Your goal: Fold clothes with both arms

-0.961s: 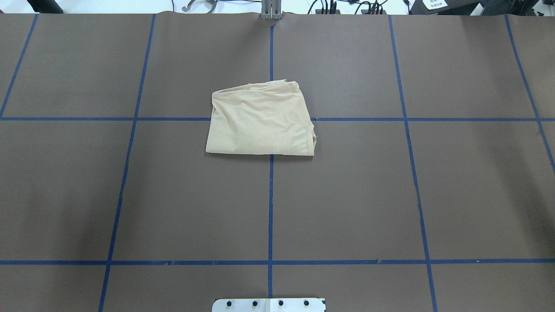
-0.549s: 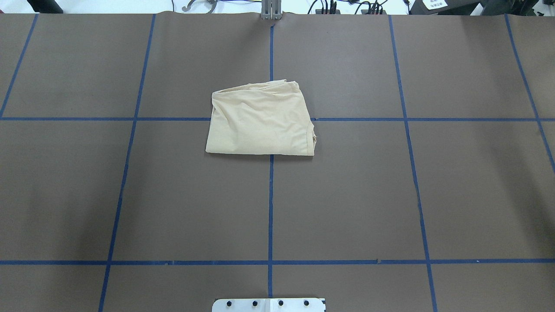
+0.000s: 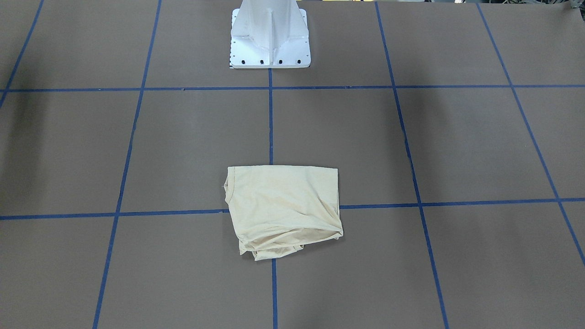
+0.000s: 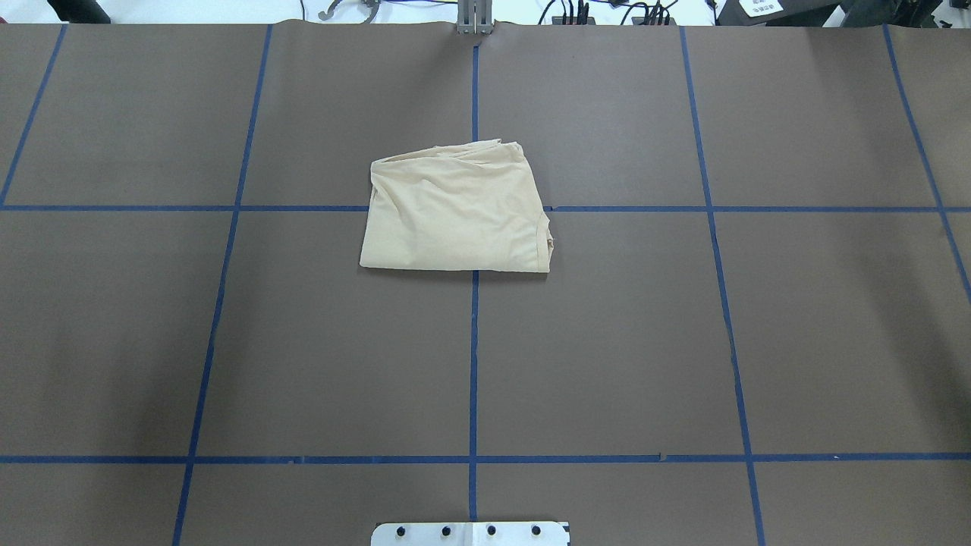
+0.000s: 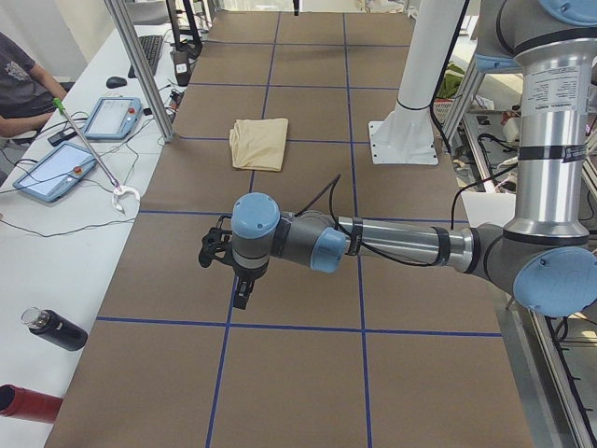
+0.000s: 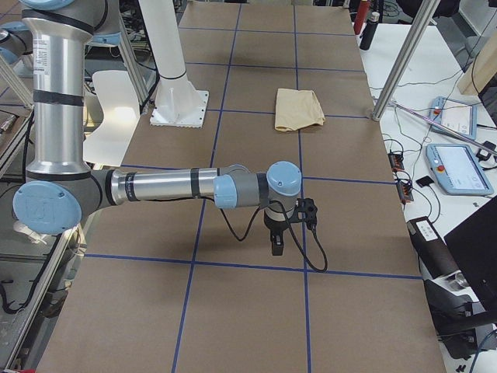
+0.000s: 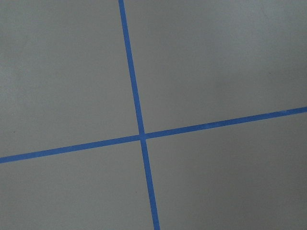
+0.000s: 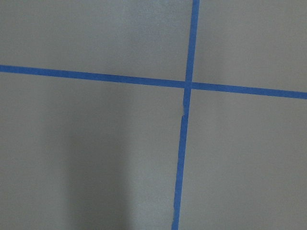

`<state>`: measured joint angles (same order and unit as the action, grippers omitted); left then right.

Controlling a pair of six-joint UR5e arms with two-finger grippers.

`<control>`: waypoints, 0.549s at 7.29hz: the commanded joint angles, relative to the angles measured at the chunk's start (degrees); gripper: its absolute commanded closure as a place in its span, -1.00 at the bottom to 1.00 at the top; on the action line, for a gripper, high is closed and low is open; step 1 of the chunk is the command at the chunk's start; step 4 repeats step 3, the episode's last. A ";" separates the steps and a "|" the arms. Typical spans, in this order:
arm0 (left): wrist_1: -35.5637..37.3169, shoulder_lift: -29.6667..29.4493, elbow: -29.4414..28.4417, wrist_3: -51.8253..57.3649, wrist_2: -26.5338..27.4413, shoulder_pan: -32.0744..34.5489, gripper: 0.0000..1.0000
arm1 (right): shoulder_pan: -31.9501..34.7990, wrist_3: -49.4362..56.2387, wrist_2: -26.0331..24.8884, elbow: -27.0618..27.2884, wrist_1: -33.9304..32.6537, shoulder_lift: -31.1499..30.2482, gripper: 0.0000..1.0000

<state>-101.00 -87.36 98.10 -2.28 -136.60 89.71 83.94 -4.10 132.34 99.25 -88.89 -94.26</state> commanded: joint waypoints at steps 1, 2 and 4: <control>0.01 0.00 0.69 0.00 -0.07 0.02 -1.00 | -0.09 -0.12 0.55 -0.11 0.20 0.04 -1.00; 0.01 0.00 0.78 0.17 -0.07 -0.06 -1.00 | 0.00 -0.12 0.55 -0.11 0.29 0.04 -1.00; 0.01 -0.26 0.69 0.26 -0.07 0.02 -1.00 | -0.09 -0.38 0.55 -0.02 0.12 0.04 -1.00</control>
